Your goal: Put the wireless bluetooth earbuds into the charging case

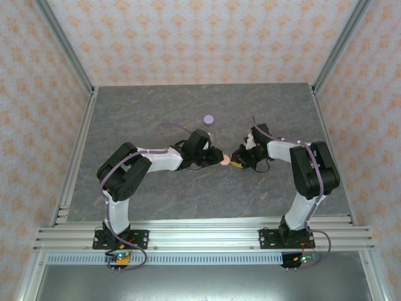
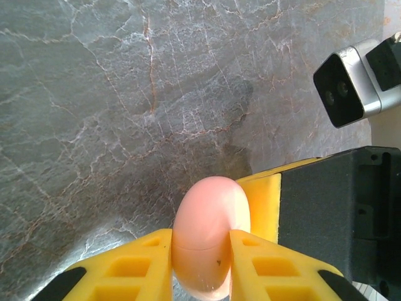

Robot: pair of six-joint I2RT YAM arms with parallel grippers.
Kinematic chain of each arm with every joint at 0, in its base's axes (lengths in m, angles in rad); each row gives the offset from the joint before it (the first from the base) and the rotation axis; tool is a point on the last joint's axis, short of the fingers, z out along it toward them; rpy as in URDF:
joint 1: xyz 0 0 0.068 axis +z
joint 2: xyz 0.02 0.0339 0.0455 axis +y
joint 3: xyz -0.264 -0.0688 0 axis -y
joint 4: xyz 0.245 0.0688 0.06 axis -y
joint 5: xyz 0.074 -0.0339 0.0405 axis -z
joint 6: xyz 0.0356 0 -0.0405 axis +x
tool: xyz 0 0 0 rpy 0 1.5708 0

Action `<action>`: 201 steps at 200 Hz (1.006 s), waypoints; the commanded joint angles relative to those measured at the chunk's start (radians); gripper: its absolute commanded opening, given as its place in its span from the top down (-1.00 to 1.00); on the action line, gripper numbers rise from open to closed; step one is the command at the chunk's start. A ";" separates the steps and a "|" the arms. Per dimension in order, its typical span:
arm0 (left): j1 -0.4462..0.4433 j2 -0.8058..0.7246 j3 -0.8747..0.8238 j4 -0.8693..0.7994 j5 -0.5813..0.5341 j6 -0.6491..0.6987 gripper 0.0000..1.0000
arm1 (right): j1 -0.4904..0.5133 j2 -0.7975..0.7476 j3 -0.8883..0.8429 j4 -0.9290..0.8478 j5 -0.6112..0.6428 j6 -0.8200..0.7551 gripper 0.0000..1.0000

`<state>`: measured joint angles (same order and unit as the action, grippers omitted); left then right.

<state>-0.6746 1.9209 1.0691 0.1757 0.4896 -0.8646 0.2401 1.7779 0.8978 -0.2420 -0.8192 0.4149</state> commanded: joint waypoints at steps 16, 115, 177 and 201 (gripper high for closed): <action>-0.020 0.016 0.033 -0.005 -0.012 0.018 0.48 | 0.019 0.039 0.014 -0.035 0.026 -0.008 0.63; -0.019 0.021 0.017 -0.033 -0.051 0.014 0.48 | 0.021 0.021 0.042 -0.116 0.153 -0.016 0.69; -0.022 0.031 0.031 -0.091 -0.066 0.049 0.45 | 0.024 0.008 0.050 -0.118 0.178 -0.008 0.71; -0.025 0.038 0.035 -0.087 -0.060 0.049 0.41 | 0.035 0.027 0.071 -0.131 0.141 -0.027 0.69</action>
<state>-0.6876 1.9350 1.0782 0.1192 0.4522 -0.8417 0.2680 1.7794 0.9451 -0.3244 -0.7238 0.4141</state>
